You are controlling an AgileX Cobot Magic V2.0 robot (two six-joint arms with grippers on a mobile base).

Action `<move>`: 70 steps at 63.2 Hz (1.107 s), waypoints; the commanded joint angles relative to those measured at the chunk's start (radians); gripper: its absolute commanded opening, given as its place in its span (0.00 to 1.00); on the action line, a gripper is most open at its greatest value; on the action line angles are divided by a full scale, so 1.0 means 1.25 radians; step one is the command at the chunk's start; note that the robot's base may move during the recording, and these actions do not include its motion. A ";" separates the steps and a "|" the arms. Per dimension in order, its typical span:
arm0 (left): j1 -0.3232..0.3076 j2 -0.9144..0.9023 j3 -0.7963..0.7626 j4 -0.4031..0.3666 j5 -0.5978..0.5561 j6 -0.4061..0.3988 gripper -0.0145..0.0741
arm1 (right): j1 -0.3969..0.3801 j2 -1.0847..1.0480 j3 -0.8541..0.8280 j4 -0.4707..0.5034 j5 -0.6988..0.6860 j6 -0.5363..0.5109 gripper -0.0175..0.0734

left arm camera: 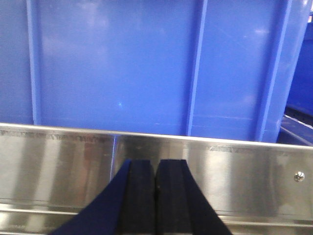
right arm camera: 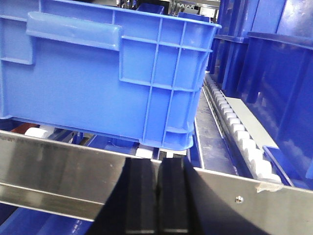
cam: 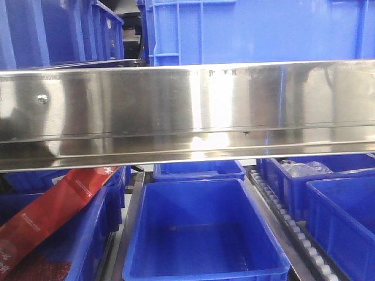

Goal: Place cylindrical capacitor in blue bin on shelf

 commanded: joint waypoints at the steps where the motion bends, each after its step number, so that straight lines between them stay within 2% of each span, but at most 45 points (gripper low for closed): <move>1: -0.004 -0.004 -0.002 -0.003 -0.014 -0.007 0.04 | -0.005 -0.005 0.001 -0.002 -0.016 0.001 0.02; 28: -0.004 -0.004 -0.002 -0.003 -0.014 -0.007 0.04 | -0.005 -0.005 0.001 -0.002 -0.016 0.001 0.02; 33: -0.004 -0.004 -0.002 -0.003 -0.014 -0.007 0.04 | -0.008 -0.004 0.003 0.051 -0.021 0.001 0.02; 37: -0.004 -0.004 -0.002 -0.003 -0.014 -0.007 0.04 | -0.025 -0.004 0.009 0.052 -0.046 0.001 0.02; 44: -0.004 -0.004 -0.002 -0.003 -0.014 -0.007 0.04 | -0.093 -0.007 0.032 0.076 -0.093 0.001 0.02; 53: -0.004 -0.004 -0.002 -0.003 -0.014 -0.007 0.04 | -0.168 -0.037 0.114 0.081 -0.152 0.041 0.02; 70: -0.004 -0.004 -0.002 -0.003 -0.014 -0.007 0.04 | -0.184 -0.147 0.265 0.056 -0.193 0.041 0.02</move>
